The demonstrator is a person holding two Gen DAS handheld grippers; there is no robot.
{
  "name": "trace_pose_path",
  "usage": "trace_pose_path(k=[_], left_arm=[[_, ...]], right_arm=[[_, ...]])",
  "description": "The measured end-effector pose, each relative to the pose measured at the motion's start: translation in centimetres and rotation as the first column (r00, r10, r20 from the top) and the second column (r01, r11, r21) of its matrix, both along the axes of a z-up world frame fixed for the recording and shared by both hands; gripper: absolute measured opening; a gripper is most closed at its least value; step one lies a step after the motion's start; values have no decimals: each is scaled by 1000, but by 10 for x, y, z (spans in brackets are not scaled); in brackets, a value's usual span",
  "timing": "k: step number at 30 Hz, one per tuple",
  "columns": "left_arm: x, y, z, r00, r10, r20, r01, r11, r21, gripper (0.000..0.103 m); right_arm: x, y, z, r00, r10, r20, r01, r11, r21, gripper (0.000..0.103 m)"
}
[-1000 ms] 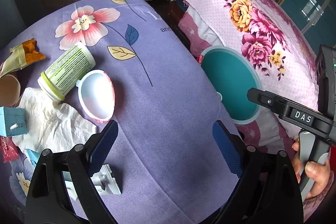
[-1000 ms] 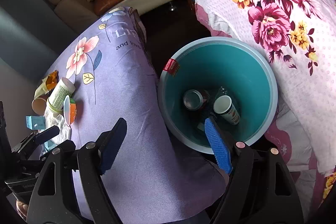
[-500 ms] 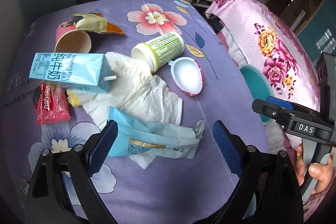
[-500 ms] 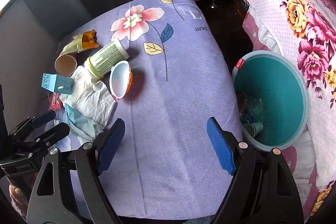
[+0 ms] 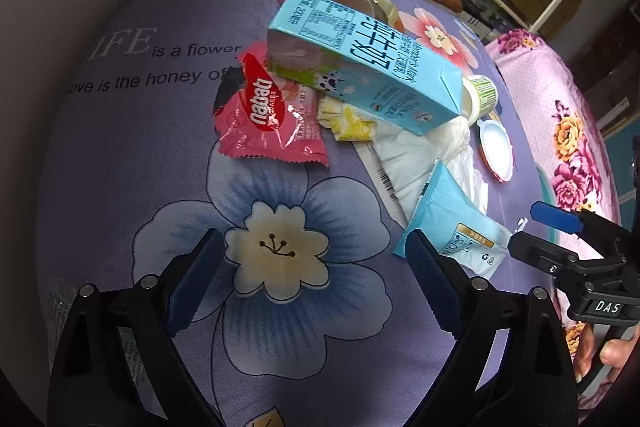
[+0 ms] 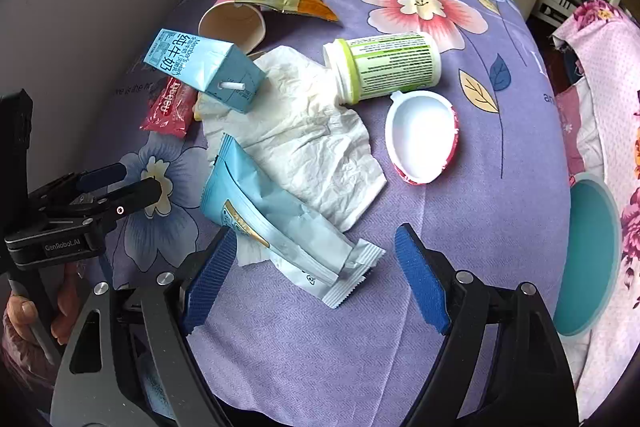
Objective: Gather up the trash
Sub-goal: 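Grasp the light blue snack pouch with the right tool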
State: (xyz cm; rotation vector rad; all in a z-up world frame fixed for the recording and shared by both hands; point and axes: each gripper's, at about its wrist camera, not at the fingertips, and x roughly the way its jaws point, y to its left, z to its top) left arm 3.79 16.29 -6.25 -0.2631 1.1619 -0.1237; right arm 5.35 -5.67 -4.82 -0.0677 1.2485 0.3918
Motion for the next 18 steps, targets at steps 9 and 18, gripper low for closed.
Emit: trace_pose_path(k=[9,18], left_arm=[[2,23,-8,999,36,-6,-36,999,-3,92],[7,23,-19,999,21,-26,-21,1000,10,92]], right_arm=[[9,35,-21,996,85,-30,-86,995,-45,78],[5,39,-34,995,92,-45,-93,995,-33,66]])
